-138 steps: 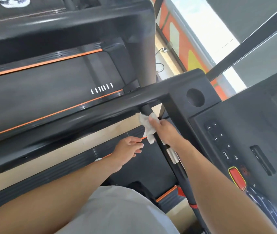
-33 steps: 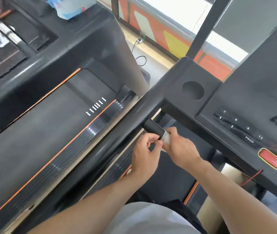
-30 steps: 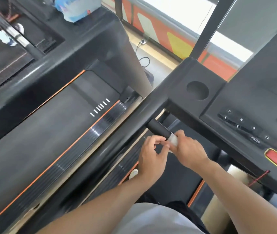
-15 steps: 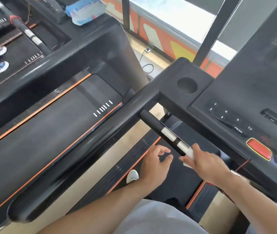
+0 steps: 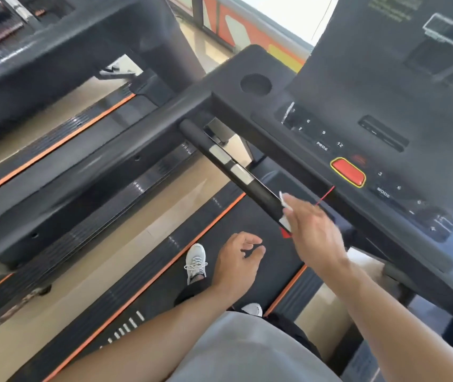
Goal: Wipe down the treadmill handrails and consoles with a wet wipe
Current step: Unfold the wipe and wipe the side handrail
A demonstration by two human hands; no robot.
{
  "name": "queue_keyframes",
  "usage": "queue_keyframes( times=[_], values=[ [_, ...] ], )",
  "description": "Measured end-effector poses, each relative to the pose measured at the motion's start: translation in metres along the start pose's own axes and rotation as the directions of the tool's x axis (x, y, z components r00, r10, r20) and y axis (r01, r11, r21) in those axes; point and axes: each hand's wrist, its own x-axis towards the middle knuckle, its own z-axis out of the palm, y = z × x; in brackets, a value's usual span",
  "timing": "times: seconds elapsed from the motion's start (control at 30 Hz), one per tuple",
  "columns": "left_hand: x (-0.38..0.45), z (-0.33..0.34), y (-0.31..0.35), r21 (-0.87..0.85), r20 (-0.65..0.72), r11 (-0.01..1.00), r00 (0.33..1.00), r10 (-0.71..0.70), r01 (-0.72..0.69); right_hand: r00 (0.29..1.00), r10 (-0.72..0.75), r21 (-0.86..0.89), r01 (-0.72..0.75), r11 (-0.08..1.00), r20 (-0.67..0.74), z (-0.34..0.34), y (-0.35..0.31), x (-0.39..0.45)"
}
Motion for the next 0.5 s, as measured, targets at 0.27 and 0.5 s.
queue_keyframes(
  times=[0.27,0.5],
  values=[
    [-0.035,0.017,-0.012,0.002,-0.041,0.995,0.994,-0.100,0.100,0.974,0.048,-0.392,0.043,0.919,0.220,0.027,-0.009,0.023],
    [-0.029,0.026,0.004,0.021,0.000,0.998,0.998,-0.058,0.058,0.997,0.064,0.030,-0.063,0.998,-0.035,-0.007,0.021,-0.001]
  ],
)
